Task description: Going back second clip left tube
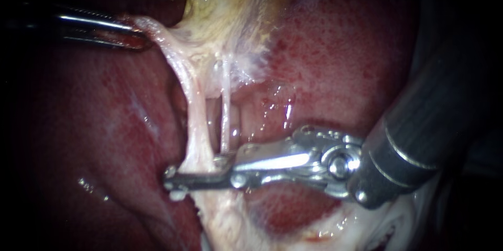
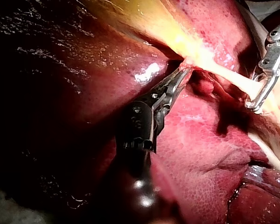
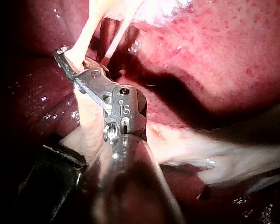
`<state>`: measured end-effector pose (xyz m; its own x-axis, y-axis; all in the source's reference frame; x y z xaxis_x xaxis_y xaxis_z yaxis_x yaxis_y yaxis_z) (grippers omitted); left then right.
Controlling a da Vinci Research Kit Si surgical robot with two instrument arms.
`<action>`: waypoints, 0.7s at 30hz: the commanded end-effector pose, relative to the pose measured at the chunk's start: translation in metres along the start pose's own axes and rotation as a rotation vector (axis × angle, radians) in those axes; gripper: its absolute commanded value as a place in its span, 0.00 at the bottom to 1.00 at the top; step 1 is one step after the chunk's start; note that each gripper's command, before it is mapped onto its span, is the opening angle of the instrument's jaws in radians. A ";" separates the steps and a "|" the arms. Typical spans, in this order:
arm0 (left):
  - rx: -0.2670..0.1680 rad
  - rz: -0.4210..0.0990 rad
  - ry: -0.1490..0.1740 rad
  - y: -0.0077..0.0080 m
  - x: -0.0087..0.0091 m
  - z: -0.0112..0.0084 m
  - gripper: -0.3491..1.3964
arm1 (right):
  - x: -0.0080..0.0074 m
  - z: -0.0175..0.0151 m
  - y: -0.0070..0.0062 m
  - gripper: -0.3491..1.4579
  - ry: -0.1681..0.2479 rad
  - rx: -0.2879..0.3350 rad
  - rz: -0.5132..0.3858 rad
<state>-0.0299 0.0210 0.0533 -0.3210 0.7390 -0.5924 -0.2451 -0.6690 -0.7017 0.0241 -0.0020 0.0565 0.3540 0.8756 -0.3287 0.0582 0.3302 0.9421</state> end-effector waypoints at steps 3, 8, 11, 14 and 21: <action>0.000 -0.001 0.000 0.0000 0.0000 0.0000 0.00 | -0.0002 0.0003 0.0006 0.31 0.009 -0.016 -0.061; 0.000 0.000 0.000 0.0000 -0.0001 0.0000 0.00 | -0.0003 0.0007 0.0024 0.46 0.044 -0.074 -0.134; 0.000 0.000 0.000 0.0000 -0.0001 0.0000 0.00 | -0.0005 0.0001 0.0037 0.47 0.063 -0.112 -0.198; 0.000 0.000 0.000 0.0000 -0.0001 -0.0001 0.00 | -0.0008 -0.0010 0.0046 0.47 0.065 -0.135 -0.276; -0.001 0.001 0.000 0.0000 -0.0002 -0.0002 0.00 | -0.0015 -0.0036 0.0043 0.47 0.065 -0.176 -0.455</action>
<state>-0.0296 0.0208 0.0534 -0.3215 0.7390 -0.5921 -0.2451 -0.6689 -0.7018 0.0201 -0.0007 0.0606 0.2685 0.6302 -0.7285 0.0355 0.7493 0.6613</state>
